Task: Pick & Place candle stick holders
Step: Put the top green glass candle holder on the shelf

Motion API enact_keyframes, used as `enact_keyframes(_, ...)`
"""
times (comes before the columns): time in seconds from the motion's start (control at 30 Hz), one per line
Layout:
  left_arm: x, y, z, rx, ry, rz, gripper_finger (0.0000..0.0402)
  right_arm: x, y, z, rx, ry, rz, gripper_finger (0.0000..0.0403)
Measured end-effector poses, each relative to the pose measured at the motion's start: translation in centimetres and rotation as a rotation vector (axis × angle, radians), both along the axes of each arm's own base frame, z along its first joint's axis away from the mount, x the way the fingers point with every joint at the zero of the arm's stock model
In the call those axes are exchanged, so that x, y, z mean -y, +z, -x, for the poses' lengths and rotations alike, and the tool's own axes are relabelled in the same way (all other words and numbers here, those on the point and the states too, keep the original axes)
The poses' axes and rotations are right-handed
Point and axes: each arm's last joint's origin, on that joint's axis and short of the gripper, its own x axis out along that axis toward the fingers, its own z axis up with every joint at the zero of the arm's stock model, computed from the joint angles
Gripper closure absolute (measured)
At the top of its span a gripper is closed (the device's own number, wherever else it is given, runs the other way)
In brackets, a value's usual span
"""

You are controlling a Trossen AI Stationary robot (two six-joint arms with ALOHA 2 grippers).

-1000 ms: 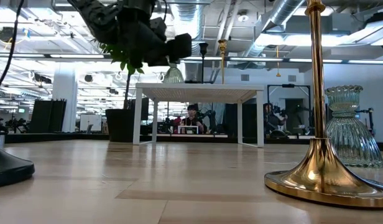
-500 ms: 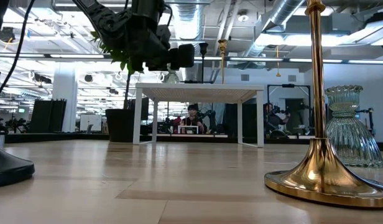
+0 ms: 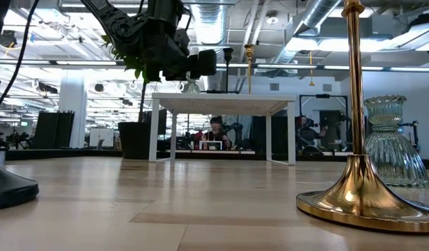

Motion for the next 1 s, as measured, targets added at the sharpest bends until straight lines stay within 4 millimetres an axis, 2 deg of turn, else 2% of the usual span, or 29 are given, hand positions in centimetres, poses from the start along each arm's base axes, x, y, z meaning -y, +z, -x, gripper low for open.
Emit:
enact_keyframes(0.13, -0.2, 0.0, 0.1, 0.004, 0.006, 0.001, 0.0254, 0.0, 0.0, 0.0, 0.0, 0.0, 0.0, 0.0403)
enact_keyframes(0.57, -0.2, 0.0, -0.1, 0.007, -0.056, -0.006, 0.017, 0.0, 0.0, 0.0, 0.0, 0.0, 0.0, 0.0403)
enact_keyframes(0.73, 0.0, 0.2, -0.1, -0.028, -0.062, -0.021, 0.0163, 0.0, 0.0, 0.0, 0.0, 0.0, 0.0, 0.0403)
enact_keyframes(1.0, 1.1, 0.7, 0.0, -0.129, -0.064, -0.062, 0.0176, 0.0, 0.0, 0.0, 0.0, 0.0, 0.0, 0.0403)
